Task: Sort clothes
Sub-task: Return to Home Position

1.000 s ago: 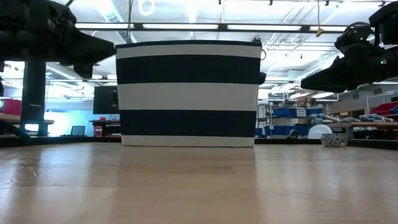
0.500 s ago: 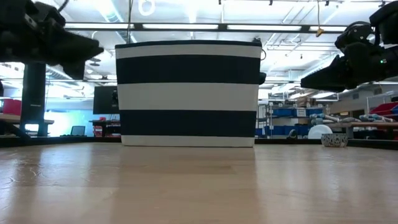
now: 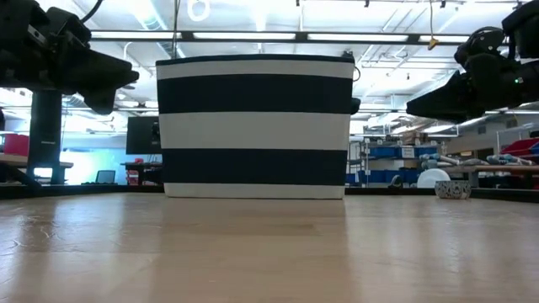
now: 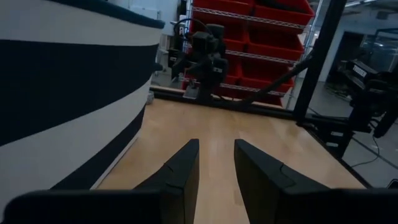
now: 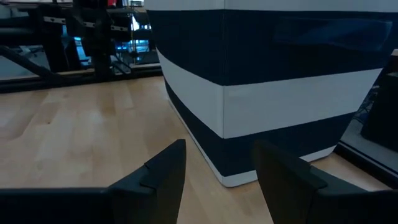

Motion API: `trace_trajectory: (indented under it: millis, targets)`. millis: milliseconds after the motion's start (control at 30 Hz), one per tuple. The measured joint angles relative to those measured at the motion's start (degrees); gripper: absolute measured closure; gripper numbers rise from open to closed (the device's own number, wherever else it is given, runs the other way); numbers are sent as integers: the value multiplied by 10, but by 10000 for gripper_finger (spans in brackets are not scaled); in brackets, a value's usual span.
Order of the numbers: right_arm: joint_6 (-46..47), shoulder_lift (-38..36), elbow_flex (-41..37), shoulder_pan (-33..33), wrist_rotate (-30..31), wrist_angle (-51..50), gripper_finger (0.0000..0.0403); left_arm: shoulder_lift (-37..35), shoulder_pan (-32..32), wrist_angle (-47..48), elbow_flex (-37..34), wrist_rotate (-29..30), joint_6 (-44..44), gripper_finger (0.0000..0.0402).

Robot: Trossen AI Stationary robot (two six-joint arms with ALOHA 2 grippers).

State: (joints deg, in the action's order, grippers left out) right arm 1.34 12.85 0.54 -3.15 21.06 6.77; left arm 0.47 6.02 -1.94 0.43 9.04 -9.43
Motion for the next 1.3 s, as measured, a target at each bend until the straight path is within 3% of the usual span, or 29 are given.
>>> trace_trajectory:
  millis: [933, 1300]
  targets:
    - [0, 0, 0, 0, 3, 1, 215, 0, 0, -25, 0, 0, 2, 296]
    - [0, 0, 0, -1, 129, 0, 215, 0, 0, -25, 0, 0, 2, 296]
